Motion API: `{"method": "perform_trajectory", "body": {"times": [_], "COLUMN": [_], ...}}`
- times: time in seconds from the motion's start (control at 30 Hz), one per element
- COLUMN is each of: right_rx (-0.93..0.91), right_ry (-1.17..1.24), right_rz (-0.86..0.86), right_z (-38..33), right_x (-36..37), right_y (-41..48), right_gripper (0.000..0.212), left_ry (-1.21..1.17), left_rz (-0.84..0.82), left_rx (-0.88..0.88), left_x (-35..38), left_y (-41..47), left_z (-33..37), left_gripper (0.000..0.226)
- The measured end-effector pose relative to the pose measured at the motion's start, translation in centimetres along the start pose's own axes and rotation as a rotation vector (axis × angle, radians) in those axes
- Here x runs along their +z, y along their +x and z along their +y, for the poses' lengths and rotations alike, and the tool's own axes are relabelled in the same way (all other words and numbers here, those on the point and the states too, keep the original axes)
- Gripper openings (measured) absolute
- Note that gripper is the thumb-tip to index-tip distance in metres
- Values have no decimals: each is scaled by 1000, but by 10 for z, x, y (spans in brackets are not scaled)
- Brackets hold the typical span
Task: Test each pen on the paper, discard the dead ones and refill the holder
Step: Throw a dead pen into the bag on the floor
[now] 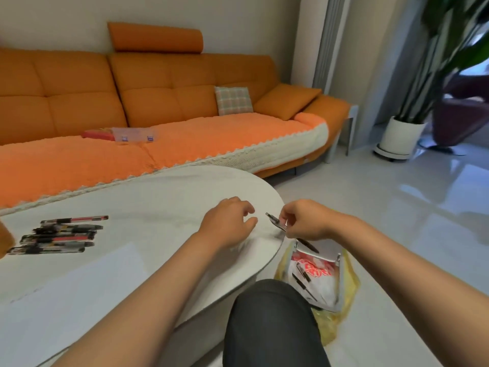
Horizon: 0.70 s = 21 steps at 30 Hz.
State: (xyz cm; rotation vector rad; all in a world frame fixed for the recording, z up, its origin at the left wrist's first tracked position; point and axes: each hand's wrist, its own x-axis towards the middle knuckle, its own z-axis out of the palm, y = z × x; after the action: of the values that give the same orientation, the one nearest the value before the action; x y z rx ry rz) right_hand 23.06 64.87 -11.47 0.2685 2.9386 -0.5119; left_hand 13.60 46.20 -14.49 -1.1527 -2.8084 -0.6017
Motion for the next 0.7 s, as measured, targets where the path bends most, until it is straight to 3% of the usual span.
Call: {"method": "perform_trajectory", "body": {"times": [0.17, 0.37, 0.6, 0.7], "right_rx": [138, 270, 345, 337], "right_ry": [-42, -1, -17, 24], "right_rz": [-123, -114, -137, -105], "right_z": [59, 106, 119, 113], "right_x": [23, 86, 130, 122], "right_y": [-9, 15, 33, 35], "right_gripper": [16, 23, 8, 19], "left_ry": [62, 143, 98, 90], "left_rz": [-72, 12, 67, 67], "left_rx": [65, 116, 111, 106], "left_x": [37, 64, 71, 71], "left_y": [17, 18, 20, 21], "left_z": [26, 26, 23, 21], "left_gripper": [37, 40, 38, 38]}}
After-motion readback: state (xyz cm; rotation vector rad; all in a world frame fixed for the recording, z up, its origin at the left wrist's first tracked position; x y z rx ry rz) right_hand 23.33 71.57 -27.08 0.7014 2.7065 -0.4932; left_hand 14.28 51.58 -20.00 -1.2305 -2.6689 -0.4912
